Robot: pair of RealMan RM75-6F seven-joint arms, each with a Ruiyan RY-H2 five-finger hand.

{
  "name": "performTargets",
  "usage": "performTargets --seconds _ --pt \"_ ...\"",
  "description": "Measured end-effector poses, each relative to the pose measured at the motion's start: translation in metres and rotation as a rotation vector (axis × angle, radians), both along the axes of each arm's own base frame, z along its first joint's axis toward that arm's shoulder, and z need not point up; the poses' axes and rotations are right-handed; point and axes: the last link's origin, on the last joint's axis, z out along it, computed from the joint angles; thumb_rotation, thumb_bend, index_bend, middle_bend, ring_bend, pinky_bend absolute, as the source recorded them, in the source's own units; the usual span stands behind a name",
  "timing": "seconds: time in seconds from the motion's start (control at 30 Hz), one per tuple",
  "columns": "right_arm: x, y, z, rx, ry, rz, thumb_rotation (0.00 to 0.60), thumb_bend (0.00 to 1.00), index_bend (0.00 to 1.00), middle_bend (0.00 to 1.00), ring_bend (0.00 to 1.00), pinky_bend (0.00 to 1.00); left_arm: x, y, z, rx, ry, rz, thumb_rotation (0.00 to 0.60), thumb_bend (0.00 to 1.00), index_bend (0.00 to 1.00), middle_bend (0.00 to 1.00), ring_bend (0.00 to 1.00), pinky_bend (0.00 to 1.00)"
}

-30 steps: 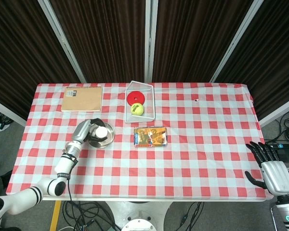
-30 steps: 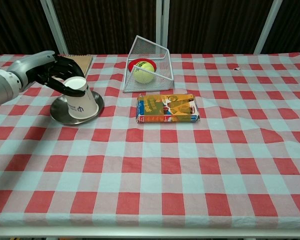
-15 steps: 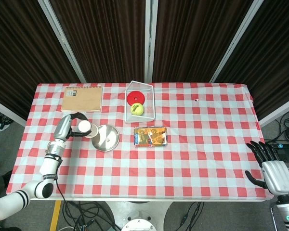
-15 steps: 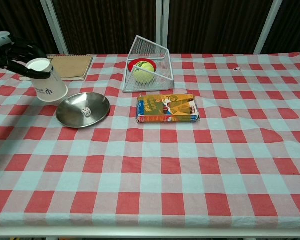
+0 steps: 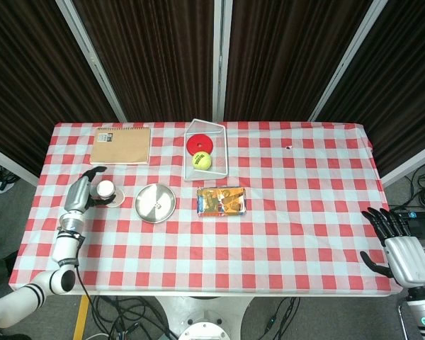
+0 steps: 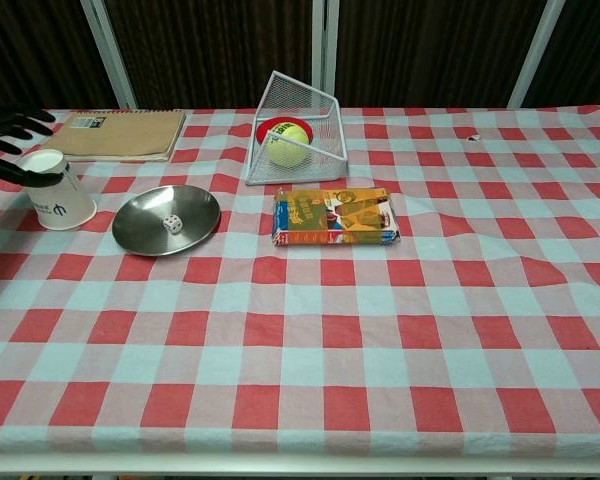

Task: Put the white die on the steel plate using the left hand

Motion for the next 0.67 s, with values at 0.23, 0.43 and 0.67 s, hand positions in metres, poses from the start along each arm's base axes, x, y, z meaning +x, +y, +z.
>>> performTargets --seconds 0.23,0.43,0.67 --pt "-0.008 -0.001 0.006 -0.016 -0.008 -0.025 0.6 0.22 0.08 0.07 0.0 0.0 -0.016 -0.039 0.054 0.156 0.138 -0.069 0.6 0.19 0.15 0.11 0.08 0.11" --pt "-0.012 -0.003 0.007 -0.027 -0.038 -0.028 0.6 0.22 0.08 0.07 0.0 0.0 -0.045 -0.103 0.095 0.18 0.327 -0.059 0.6 0.19 0.18 0.16 0.08 0.09" --pt "-0.007 -0.001 0.004 -0.039 -0.054 0.005 0.6 0.22 0.08 0.07 0.0 0.0 -0.046 -0.166 0.103 0.161 0.384 -0.056 0.6 0.19 0.2 0.16 0.08 0.08"
